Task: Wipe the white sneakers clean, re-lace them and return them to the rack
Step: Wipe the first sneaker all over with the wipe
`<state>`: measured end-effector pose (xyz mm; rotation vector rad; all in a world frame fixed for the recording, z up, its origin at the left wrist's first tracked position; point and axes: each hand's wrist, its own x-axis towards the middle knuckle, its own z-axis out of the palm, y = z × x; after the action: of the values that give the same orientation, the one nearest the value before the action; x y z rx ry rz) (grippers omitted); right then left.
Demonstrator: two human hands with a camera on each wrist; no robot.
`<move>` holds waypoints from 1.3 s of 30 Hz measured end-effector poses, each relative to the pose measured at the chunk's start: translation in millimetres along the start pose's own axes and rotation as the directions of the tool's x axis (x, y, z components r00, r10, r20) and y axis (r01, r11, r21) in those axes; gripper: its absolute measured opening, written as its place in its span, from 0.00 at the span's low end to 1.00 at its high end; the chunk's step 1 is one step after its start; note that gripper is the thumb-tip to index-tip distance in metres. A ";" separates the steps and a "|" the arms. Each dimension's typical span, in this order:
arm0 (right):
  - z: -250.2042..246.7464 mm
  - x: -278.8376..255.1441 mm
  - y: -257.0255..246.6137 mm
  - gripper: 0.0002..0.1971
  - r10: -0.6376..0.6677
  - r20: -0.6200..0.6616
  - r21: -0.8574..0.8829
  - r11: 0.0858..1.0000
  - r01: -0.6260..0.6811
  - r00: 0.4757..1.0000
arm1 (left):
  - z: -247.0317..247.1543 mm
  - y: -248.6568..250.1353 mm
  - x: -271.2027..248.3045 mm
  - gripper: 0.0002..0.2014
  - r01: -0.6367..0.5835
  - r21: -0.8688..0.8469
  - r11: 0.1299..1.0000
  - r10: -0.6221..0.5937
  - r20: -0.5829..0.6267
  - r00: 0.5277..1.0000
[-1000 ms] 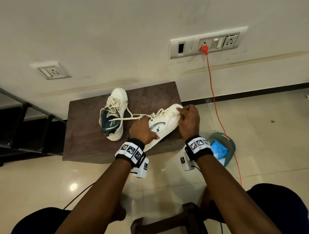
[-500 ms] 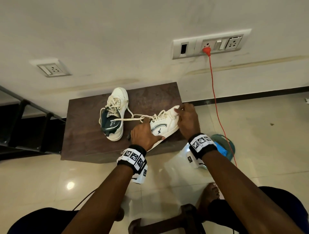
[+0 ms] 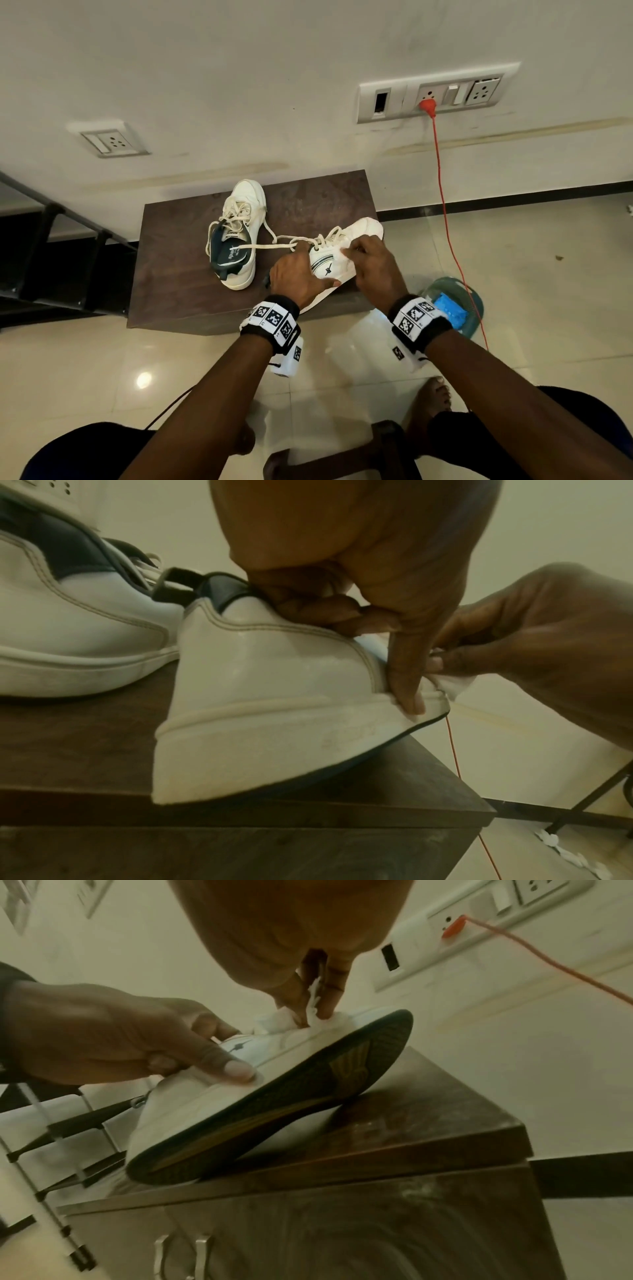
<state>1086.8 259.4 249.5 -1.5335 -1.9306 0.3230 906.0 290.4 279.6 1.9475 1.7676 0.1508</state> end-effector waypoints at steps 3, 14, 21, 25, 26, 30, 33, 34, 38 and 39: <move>-8.5 2.2 16.0 0.18 0.059 -0.054 -0.030 0.998 -0.061 0.997 | -2.7 -2.8 4.0 0.44 -0.005 -0.003 1.000 0.005 0.015 1.000; 9.6 -27.0 -19.6 0.18 0.207 -0.140 0.140 0.972 -0.187 0.968 | -13.6 -13.7 19.0 0.48 0.019 -0.085 0.996 -0.014 0.060 0.998; -7.4 10.3 16.1 0.15 0.381 -0.245 0.167 0.922 -0.349 0.891 | -23.9 -17.7 23.9 0.52 0.014 -0.080 0.997 -0.008 0.077 0.997; 11.7 -1.5 -17.6 0.10 0.266 -0.218 0.144 0.960 -0.238 0.939 | -28.4 -20.0 31.0 0.53 0.037 -0.120 0.992 -0.023 0.110 0.994; 19.6 -9.5 -30.1 0.10 0.199 -0.180 0.140 0.975 -0.175 0.963 | -29.7 -20.7 32.1 0.52 0.038 -0.116 0.993 -0.024 0.124 0.992; 41.6 -25.9 -47.8 0.10 0.085 -0.082 0.080 0.994 -0.079 0.993 | -28.3 -26.0 35.8 0.55 0.020 -0.137 0.990 0.002 0.161 0.987; 30.4 -10.4 -24.4 0.11 0.136 -0.101 0.065 0.989 -0.130 0.986 | -25.8 -30.3 37.9 0.58 -0.015 -0.126 0.992 0.036 0.168 0.985; 23.2 -3.9 -15.1 0.08 0.148 -0.125 0.049 0.989 -0.143 0.981 | -26.0 -29.9 37.8 0.59 -0.014 -0.126 0.992 0.035 0.170 0.985; 1.2 31.9 15.6 0.11 0.254 -0.210 -0.027 0.964 -0.266 0.944 | -24.0 -27.5 35.9 0.54 -0.019 -0.116 0.993 0.037 0.158 0.987; -1.6 40.4 20.4 0.11 0.287 -0.215 -0.042 0.952 -0.302 0.934 | -23.0 -26.7 34.2 0.54 -0.024 -0.110 0.994 0.040 0.151 0.988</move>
<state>1099.2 302.8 252.6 -1.8334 -1.5681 0.2100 877.7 330.5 279.7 1.8592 1.5972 0.1031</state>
